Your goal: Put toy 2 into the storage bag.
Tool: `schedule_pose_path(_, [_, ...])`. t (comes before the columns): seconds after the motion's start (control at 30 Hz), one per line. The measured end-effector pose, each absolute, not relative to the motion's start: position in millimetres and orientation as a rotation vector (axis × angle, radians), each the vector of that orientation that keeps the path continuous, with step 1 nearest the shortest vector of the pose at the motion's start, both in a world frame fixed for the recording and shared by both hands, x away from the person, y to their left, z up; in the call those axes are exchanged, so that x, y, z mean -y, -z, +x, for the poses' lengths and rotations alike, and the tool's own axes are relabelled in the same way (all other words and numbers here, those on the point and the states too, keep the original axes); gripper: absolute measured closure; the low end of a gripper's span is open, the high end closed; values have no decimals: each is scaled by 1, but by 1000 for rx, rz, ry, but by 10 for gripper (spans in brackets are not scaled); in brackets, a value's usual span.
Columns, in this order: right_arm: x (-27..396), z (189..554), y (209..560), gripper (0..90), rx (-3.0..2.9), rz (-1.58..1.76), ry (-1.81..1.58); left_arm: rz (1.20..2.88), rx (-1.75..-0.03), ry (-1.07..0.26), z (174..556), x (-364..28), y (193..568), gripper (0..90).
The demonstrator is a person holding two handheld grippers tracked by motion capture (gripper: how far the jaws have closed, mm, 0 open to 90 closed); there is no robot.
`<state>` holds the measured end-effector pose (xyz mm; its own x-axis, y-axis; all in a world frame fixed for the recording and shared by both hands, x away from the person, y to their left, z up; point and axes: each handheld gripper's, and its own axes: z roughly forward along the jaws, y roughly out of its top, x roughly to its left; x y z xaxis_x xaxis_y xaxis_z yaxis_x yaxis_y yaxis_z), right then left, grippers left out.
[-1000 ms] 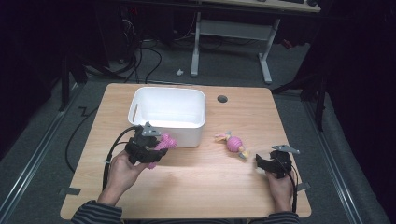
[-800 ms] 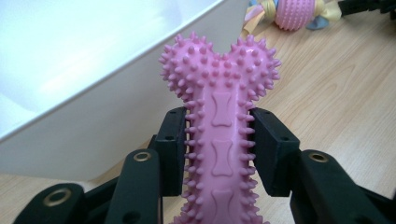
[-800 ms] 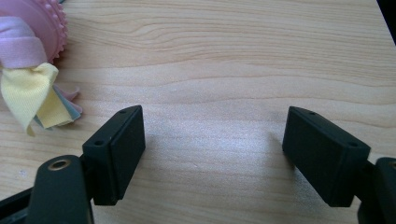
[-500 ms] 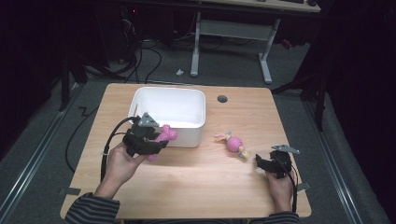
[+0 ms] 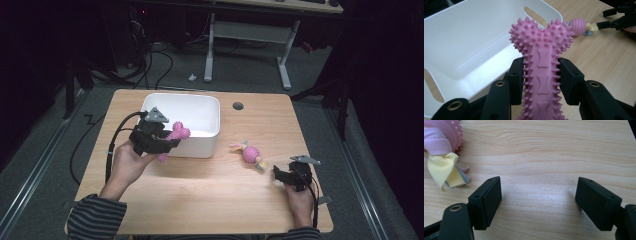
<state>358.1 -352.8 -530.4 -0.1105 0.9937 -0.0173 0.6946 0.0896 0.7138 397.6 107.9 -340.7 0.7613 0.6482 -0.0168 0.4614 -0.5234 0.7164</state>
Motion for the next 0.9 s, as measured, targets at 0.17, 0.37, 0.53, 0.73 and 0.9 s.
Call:
schedule_pose_path(0.17, [353, 358, 530, 213, -1863, 1656, -765, 2220, -818, -327, 405, -106, 335, 585])
schedule_pose_path(0.37, [353, 358, 530, 213, -1863, 1656, -765, 2214, -816, -325, 413, -105, 331, 585])
schedule_pose_path(0.53, [353, 358, 530, 213, -1863, 1656, -765, 2199, -833, -321, 420, -107, 329, 585])
schedule_pose_path(0.73, [353, 358, 530, 213, -1863, 1656, -765, 2185, -847, -314, 428, -107, 328, 585])
schedule_pose_path(0.9, [353, 358, 530, 213, -1863, 1656, -765, 2179, -844, -354, 435, -103, 328, 586])
